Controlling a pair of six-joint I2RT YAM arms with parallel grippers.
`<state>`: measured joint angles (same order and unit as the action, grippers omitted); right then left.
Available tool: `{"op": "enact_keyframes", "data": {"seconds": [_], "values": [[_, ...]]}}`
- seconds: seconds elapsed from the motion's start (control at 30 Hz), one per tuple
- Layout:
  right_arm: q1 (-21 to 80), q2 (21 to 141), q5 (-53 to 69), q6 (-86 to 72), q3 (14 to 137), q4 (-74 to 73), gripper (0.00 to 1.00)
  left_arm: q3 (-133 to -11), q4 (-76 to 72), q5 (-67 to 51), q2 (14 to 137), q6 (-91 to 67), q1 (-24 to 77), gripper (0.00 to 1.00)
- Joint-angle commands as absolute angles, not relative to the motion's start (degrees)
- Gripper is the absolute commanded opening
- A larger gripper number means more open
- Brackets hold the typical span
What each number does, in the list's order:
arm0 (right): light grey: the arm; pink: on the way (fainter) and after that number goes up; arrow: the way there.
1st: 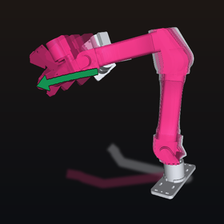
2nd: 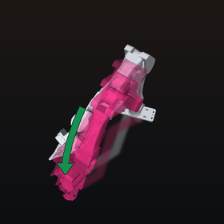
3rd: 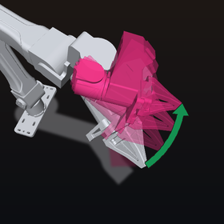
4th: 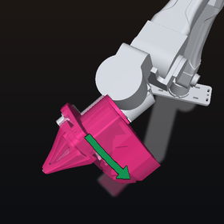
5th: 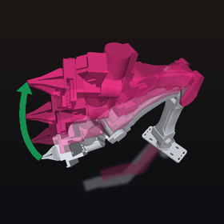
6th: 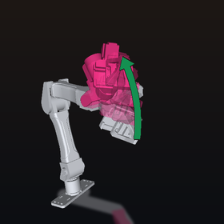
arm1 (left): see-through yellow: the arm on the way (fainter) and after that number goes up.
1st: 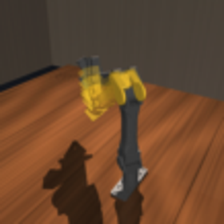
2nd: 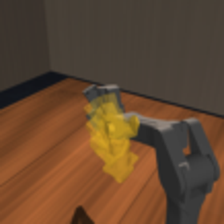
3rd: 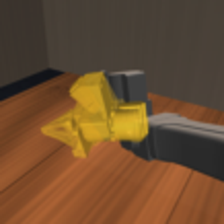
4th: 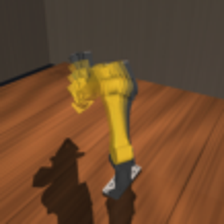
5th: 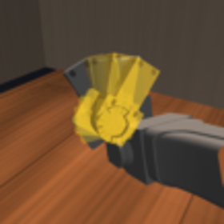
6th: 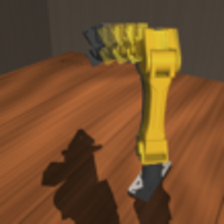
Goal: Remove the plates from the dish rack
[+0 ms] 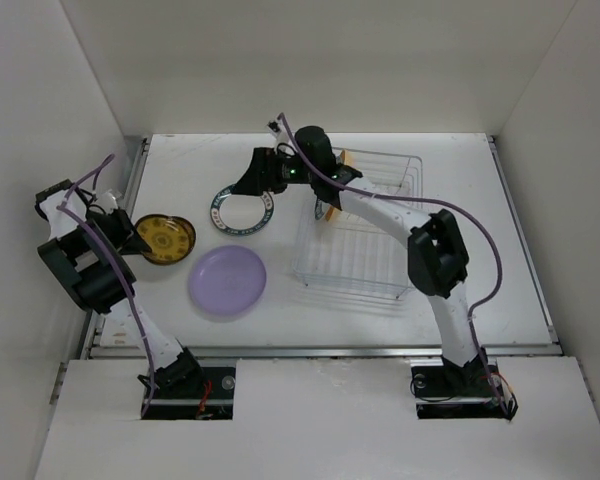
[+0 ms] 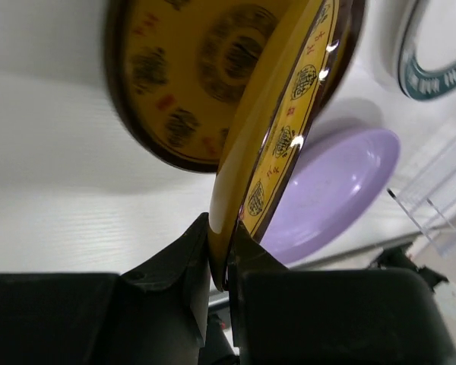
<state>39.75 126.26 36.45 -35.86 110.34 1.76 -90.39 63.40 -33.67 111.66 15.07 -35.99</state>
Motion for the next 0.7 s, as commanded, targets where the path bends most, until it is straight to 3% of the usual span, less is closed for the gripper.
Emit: {"op": "enact_keyframes", "data": {"seconds": [0.0, 0.2, 0.23, 0.37, 0.47, 0.5, 0.67], "values": [[39.90, 116.91, 31.20, -30.94, 108.91, -2.99, 0.95, -88.43, 58.72, -29.44, 111.01, 11.34, -37.00, 0.00], [39.90, 108.83, 27.34, -30.42, 103.45, -4.21, 0.95, -88.85, 59.32, -28.83, 111.61, 12.64, -37.00, 0.25], [40.51, 108.03, 27.33, -30.41, 103.45, -5.00, 0.95, -90.25, 60.37, -28.83, 112.40, 13.96, -37.00, 0.39], [41.13, 104.60, 24.44, -29.27, 103.97, -8.17, 0.95, -94.56, 65.73, -26.56, 115.57, 17.14, -37.00, 0.67], [41.84, 101.35, 23.12, -29.27, 102.57, -8.79, 0.95, -96.67, 67.67, -25.76, 117.24, 19.15, -36.47, 0.71], [42.36, 100.47, 21.81, -29.27, 102.57, -9.40, 0.95, -97.20, 68.46, -25.75, 117.25, 19.86, -35.87, 0.78], [42.36, 96.25, 17.07, -29.27, 100.90, -14.04, 0.95, -97.21, 69.26, -23.64, 114.36, 21.09, -34.98, 0.79]]}}
